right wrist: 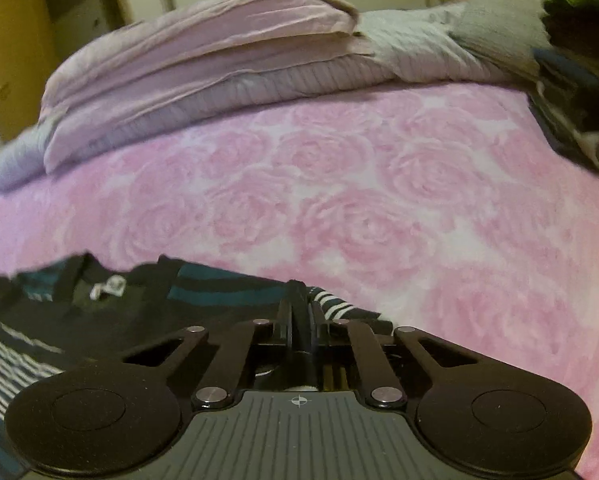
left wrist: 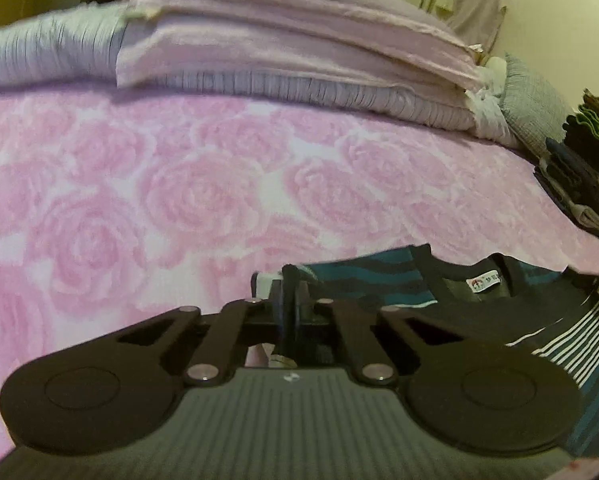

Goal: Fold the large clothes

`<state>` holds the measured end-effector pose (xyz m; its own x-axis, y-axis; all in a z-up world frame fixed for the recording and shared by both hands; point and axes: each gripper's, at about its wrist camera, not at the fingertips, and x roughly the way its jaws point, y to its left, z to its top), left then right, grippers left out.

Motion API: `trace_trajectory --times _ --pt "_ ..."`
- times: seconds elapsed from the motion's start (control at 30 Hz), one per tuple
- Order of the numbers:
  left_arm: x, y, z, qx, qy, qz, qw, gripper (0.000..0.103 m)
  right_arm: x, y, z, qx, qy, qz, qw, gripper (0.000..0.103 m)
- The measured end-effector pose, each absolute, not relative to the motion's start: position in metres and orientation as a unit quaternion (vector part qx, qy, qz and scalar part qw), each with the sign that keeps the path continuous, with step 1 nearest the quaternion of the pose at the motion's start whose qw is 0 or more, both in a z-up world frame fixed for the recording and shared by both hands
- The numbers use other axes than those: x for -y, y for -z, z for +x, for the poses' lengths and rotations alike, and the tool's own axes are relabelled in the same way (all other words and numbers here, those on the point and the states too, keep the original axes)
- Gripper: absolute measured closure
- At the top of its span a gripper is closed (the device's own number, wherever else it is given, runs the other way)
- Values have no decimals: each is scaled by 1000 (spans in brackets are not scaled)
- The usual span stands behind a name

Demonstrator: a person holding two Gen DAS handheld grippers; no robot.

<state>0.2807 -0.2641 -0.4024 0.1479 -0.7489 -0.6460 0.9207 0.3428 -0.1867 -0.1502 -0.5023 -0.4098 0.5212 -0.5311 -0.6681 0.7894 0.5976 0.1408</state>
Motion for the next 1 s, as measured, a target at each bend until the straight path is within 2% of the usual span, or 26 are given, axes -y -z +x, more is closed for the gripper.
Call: trace_trajectory --times 0.17,0.3,0.47,0.53,0.6,0.67,0.73,0.87,0.97,1.0 --pt "266 387 283 -296 558 107 768 101 500 383 -164 -218 410 212 860 103" --pt "286 382 289 -277 545 107 784 100 511 375 -161 -199 434 208 854 103" --pt "316 400 287 -277 521 148 793 100 528 390 -146 -229 456 215 833 103" --pt "326 419 286 -291 492 184 800 99 537 407 -139 -272 457 241 812 103" --pt "328 434 289 -321 470 212 795 94 540 418 -132 -328 463 245 787 97" --pt "314 434 294 -331 472 197 793 86 526 409 -140 -322 474 227 788 77" --pt "291 422 299 -338 476 171 794 82 504 389 -152 -309 483 198 795 70" --pt "233 386 280 -349 497 144 781 83 433 351 -172 -287 463 157 824 69" --pt "185 366 238 -317 547 154 760 83 369 344 -180 -287 424 155 845 69" --pt "167 363 221 -304 568 159 748 87 347 347 -182 -295 412 153 849 69"
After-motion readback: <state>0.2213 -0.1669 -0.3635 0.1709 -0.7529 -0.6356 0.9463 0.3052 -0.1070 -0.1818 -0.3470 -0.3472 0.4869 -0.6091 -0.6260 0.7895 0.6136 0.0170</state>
